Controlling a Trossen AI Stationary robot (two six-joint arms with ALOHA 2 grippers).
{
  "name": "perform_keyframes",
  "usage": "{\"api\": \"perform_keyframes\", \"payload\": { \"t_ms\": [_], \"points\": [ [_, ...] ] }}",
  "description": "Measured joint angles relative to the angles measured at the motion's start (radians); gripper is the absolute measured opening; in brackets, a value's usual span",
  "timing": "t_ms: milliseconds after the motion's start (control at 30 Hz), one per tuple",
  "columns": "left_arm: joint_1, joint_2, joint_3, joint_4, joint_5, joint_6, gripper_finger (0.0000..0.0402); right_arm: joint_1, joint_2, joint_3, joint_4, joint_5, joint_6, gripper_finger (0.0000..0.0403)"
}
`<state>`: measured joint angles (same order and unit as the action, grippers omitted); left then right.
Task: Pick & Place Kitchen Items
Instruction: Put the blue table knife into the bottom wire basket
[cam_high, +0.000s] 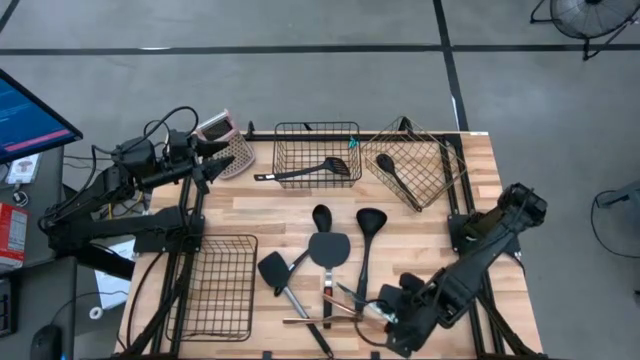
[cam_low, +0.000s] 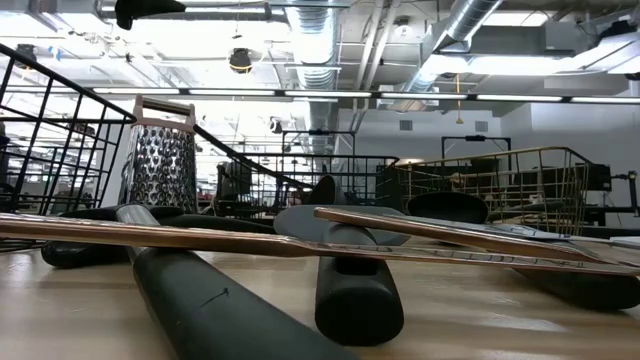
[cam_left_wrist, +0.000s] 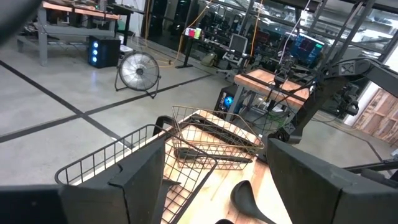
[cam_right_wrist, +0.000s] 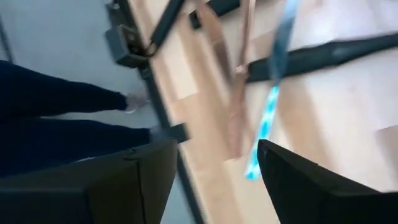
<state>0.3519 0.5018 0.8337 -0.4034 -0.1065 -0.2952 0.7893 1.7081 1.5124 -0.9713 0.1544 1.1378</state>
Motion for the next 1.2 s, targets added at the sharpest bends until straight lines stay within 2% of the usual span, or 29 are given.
{"api": "perform_keyframes", "payload": {
  "t_ms": [167, 533, 900, 1200],
  "points": [
    [0.0, 0.0, 0.0, 0.0, 0.0, 0.0, 0.0263, -0.054, 0.0, -0.044, -0.013, -0.001, -0.067, 0.0234],
    [0.0, 0.0, 0.0, 0.0, 0.0, 0.002, 0.0263, -0.113, 0.001, -0.223, 0.151, -0.048, -0.111, 0.0285],
    [0.0, 0.0, 0.0, -0.001, 0.0, 0.002, 0.0263, -0.145, 0.002, -0.38, 0.338, -0.053, -0.119, 0.0287],
    [0.0, 0.0, 0.0, -0.002, 0.007, 0.002, 0.0263, -0.159, 0.001, -0.441, 0.458, -0.053, -0.095, 0.0286]
  ]
}}
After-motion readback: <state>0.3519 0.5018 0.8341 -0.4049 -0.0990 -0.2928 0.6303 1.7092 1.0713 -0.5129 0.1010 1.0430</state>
